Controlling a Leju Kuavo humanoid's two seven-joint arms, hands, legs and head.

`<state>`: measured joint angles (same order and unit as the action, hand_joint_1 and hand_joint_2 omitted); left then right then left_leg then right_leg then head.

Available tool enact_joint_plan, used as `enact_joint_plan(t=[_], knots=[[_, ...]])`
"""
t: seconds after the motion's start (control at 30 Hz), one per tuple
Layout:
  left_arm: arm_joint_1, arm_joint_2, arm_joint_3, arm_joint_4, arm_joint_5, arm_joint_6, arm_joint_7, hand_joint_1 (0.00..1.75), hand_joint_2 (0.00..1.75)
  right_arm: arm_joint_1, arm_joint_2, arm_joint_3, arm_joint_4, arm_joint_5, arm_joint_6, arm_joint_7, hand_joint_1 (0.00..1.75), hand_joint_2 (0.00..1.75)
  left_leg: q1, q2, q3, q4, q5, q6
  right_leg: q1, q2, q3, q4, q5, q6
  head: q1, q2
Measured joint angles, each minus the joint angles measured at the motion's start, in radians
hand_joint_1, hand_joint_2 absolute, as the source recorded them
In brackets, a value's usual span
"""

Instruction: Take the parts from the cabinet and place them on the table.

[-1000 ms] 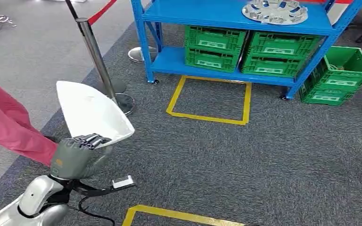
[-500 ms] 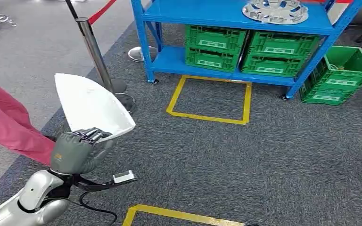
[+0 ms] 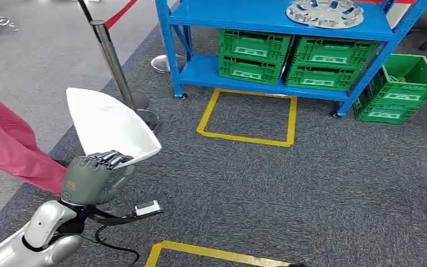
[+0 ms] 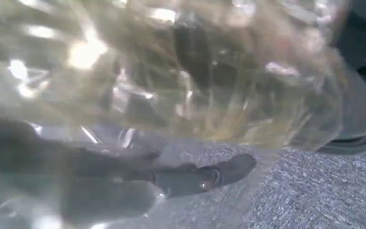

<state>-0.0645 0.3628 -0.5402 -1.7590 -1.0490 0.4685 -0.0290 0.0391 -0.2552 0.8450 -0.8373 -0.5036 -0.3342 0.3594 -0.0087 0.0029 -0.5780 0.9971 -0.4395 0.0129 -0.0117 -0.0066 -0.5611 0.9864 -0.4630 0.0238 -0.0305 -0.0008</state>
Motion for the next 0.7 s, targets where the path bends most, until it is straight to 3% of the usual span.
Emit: enact_joint_plan(t=[0.03,0.1,0.13,0.17,0.27,0.3,0.33,0.4,0.43,0.47,0.5,0.6,0.63,0.67,0.7], knots=[[0.000,0.001,0.000,0.000,-0.002,0.002,0.000,1.75,1.75,0.000,0.000,0.001,0.000,0.001,0.000,0.000,0.00,0.00,-0.004,-0.001,-0.004,0.008,-0.002,0.010,-0.006,-0.001,0.003,-0.007,0.006,0.012,-0.001,0.000],[0.000,0.002,0.001,-0.001,-0.005,0.005,0.000,1.75,1.75,-0.001,0.000,0.002,0.000,0.003,0.000,0.001,0.00,0.00,-0.003,-0.002,0.001,-0.013,0.009,0.023,-0.001,-0.004,0.007,-0.016,0.011,0.020,-0.001,0.000],[0.000,0.000,0.001,-0.003,-0.006,0.006,0.000,1.75,1.75,-0.001,-0.002,0.002,-0.002,0.004,0.000,0.001,0.00,0.00,0.009,0.000,0.010,-0.033,0.024,0.024,-0.001,-0.001,-0.005,-0.006,0.000,0.020,0.000,0.000],[-0.004,0.000,0.001,-0.004,-0.007,0.006,0.000,1.75,1.75,-0.002,-0.002,0.002,-0.003,0.005,0.000,0.001,0.00,0.00,0.010,-0.004,0.010,-0.039,0.028,0.028,0.000,0.003,-0.017,0.024,-0.034,0.021,0.001,0.000],[-0.003,-0.001,0.001,-0.004,-0.008,0.005,0.002,1.75,1.75,0.001,-0.006,0.005,-0.009,0.014,-0.008,0.001,0.00,0.00,0.012,-0.015,-0.002,-0.039,0.033,0.024,-0.005,0.005,-0.112,0.257,-0.157,0.029,0.002,0.000],[0.001,-0.001,0.001,-0.004,-0.008,0.007,0.002,1.75,1.75,0.002,-0.006,0.006,-0.009,0.016,-0.008,0.001,0.00,0.00,0.014,-0.021,-0.006,-0.038,0.036,0.020,-0.008,0.005,-0.130,0.301,-0.167,0.032,0.003,0.000],[0.004,-0.001,0.000,-0.004,-0.008,0.009,0.002,1.75,1.75,0.004,-0.008,0.007,-0.009,0.021,-0.008,0.001,0.00,0.00,0.017,-0.030,-0.009,-0.037,0.038,0.016,-0.011,0.005,-0.119,0.287,-0.151,0.035,0.002,0.000],[0.010,-0.001,0.000,-0.002,-0.008,0.012,0.002,1.75,1.75,0.007,-0.011,0.009,-0.008,0.024,-0.008,0.001,0.00,0.00,0.026,-0.050,-0.013,-0.032,0.041,0.002,-0.020,0.010,-0.031,0.135,-0.074,0.043,0.003,0.000],[0.011,-0.001,0.000,-0.001,-0.008,0.014,0.002,1.75,1.75,0.008,-0.012,0.010,-0.007,0.024,-0.007,0.001,0.00,0.00,0.030,-0.060,-0.016,-0.025,0.040,-0.007,-0.029,0.034,0.024,0.041,-0.040,0.050,0.003,0.000],[0.011,0.000,0.001,-0.001,-0.008,0.018,0.001,1.75,1.75,0.008,-0.012,0.011,-0.007,0.024,-0.007,0.001,0.00,0.00,0.029,-0.068,-0.024,-0.017,0.039,-0.017,-0.036,0.094,0.048,-0.002,-0.064,0.061,0.007,0.000],[0.010,0.000,0.002,-0.001,-0.008,0.019,0.001,1.75,1.75,0.009,-0.012,0.014,-0.006,0.022,-0.006,0.001,0.00,0.00,0.025,-0.078,-0.030,-0.006,0.038,-0.026,-0.034,0.083,0.044,-0.001,-0.058,0.039,0.008,0.000],[0.009,-0.001,0.002,-0.002,-0.007,0.011,0.003,1.75,1.75,0.009,-0.012,0.015,-0.011,0.024,-0.009,0.019,0.00,0.00,0.032,-0.105,-0.038,-0.010,0.053,-0.047,-0.023,0.049,0.046,0.019,-0.056,0.013,0.002,0.000],[0.010,0.000,0.001,-0.002,-0.007,0.006,0.006,1.75,1.75,0.009,-0.012,0.015,-0.018,0.024,-0.012,0.033,0.00,0.00,0.035,-0.100,-0.042,-0.007,0.048,-0.048,-0.028,0.038,0.044,0.016,-0.050,0.004,0.001,0.000],[0.011,0.000,0.002,-0.003,-0.007,0.005,0.009,1.75,1.75,0.009,-0.014,0.015,-0.025,0.024,-0.018,0.042,0.00,0.00,0.030,-0.052,-0.053,0.020,0.023,-0.049,-0.025,0.026,0.044,0.017,-0.049,-0.004,-0.003,0.000],[0.009,0.001,0.002,-0.003,-0.007,0.003,0.010,1.75,1.75,0.011,-0.015,0.015,-0.031,0.024,-0.021,0.043,0.00,0.00,0.030,-0.026,-0.081,0.083,-0.020,-0.051,-0.020,0.015,0.041,0.017,-0.048,-0.011,-0.008,0.000]])
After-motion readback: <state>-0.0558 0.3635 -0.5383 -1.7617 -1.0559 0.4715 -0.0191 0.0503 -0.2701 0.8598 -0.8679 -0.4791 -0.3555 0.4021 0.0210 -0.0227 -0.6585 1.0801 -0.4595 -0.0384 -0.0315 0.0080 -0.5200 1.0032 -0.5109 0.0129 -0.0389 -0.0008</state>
